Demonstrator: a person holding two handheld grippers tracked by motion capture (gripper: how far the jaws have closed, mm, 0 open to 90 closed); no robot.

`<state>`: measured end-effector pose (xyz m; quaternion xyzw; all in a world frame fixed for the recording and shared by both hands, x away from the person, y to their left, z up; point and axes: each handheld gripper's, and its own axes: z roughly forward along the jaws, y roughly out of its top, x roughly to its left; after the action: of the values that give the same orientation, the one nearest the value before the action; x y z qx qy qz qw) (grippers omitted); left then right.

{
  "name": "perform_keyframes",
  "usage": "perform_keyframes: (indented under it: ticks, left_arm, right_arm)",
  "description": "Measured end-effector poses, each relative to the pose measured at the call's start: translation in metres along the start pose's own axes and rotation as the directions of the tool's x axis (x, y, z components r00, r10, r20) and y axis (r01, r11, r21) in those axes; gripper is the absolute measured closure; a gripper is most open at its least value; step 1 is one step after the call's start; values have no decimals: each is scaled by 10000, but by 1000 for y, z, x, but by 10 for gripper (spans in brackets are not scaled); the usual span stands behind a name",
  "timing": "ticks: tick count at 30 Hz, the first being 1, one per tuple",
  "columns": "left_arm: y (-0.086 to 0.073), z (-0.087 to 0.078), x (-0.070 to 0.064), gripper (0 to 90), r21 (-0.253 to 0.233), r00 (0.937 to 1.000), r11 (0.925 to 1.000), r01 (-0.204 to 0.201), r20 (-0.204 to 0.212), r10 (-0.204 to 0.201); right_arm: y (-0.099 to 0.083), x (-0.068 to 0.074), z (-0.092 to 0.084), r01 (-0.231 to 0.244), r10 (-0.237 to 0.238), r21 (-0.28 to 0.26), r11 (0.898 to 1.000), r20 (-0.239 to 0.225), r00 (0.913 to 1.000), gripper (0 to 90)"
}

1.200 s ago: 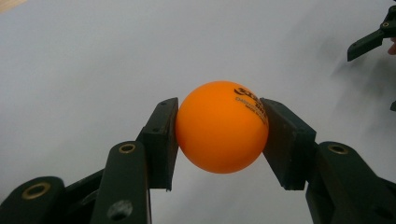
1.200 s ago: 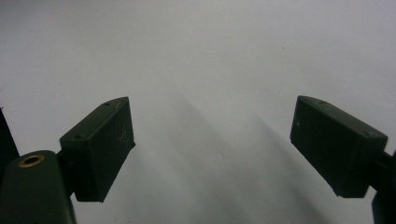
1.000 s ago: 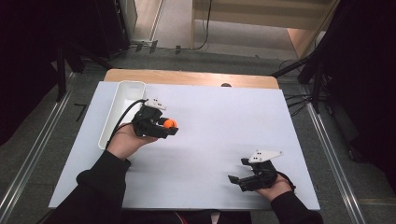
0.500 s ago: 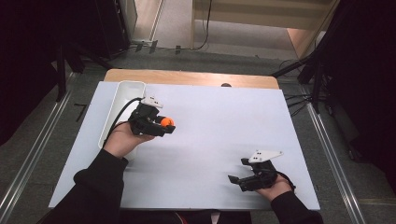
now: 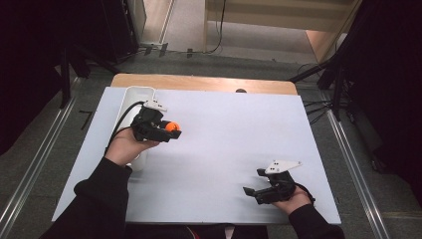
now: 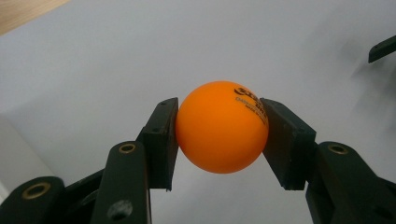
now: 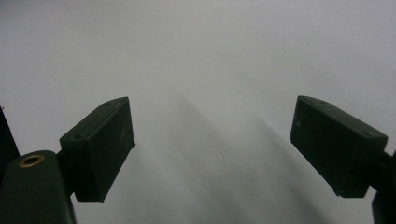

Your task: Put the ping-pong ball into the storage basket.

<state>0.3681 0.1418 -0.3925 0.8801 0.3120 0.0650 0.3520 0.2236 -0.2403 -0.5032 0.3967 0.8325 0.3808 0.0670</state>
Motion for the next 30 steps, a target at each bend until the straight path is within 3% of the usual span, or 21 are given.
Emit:
perform_keyframes:
  ticks: [30]
  left_arm:
    - [-4,-17,22,501,20,9984,9991,416,-392,-415]
  right_arm:
    - [0,0,0,-21,21,41,10000,-10,10000,123]
